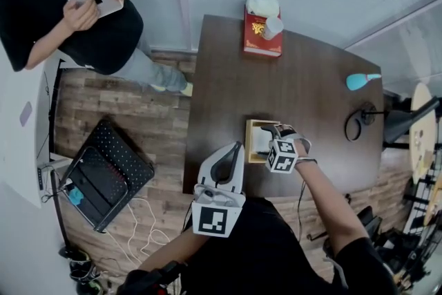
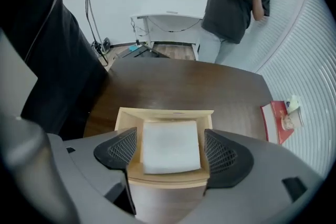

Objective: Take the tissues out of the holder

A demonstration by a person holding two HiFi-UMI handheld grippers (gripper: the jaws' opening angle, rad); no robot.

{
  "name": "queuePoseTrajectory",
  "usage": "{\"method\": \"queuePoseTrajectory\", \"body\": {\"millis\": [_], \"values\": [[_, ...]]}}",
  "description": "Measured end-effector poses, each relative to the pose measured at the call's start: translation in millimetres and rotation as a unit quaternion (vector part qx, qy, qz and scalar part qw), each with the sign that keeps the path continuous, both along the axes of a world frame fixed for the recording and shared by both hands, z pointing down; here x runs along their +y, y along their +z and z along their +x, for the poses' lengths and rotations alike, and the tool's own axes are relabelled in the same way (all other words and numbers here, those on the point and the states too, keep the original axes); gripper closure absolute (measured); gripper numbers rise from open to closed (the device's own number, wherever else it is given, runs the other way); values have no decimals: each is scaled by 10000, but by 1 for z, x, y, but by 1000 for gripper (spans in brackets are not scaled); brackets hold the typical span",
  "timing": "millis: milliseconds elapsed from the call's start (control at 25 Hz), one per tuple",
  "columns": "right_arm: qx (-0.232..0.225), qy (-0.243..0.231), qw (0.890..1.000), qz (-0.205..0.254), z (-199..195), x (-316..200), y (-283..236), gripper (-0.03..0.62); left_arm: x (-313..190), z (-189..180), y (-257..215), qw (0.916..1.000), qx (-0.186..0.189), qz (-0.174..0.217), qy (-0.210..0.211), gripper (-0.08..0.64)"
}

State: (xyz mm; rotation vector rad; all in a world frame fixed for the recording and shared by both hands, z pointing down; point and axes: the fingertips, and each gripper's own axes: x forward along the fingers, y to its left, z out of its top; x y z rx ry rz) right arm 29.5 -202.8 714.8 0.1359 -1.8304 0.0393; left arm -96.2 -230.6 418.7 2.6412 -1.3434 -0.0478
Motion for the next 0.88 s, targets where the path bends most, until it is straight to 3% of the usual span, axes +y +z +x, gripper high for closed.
{"method": "queuePoseTrajectory", "body": {"millis": [120,240,360,880], "values": [[300,-257,9992,-63,4,3,11,195,0,-3,4,9998,109,-129,-75,561],[504,-209,9985,0,7,-2,19,195,-1,-7,8,9995,190,-222,-123,561],[554,-66,9984,-90,2,-3,28,184,-4,-16,8,9992,233,-221,-227,561],[864,-214,9950,-445,4,-2,48,167,-9,-20,10,9990,293,-230,-228,561]]}}
